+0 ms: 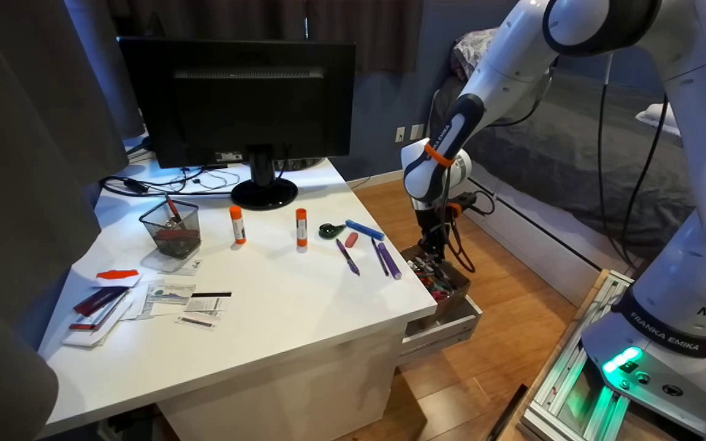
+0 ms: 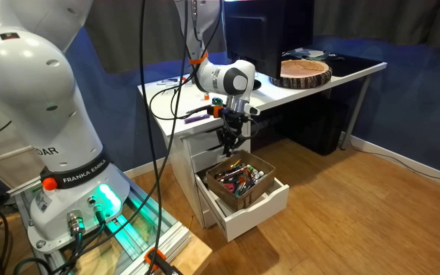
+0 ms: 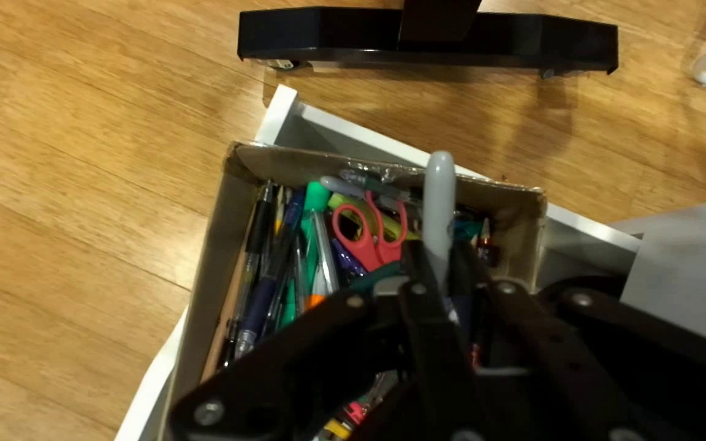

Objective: Pick up the black and white marker on the desk and put it in the box in the drawer

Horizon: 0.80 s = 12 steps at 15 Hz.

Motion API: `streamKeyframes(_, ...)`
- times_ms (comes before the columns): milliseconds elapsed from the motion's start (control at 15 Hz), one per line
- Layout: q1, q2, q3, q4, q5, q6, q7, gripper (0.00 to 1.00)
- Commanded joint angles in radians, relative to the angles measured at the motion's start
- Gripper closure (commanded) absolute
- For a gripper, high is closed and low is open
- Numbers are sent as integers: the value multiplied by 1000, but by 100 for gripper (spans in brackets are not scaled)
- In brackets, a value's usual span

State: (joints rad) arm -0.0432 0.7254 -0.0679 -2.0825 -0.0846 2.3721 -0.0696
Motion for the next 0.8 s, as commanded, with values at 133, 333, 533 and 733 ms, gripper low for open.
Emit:
streamKeyframes(133,9,180,4,137,-9,78,9,97)
streamKeyframes(333,-15,239,17,171,-5,161,-28,97)
streamKeyframes(533,-62,277,52,196,15,247,-78,97)
streamKeyframes(733,-107,313,91,229,23,268,-128,97)
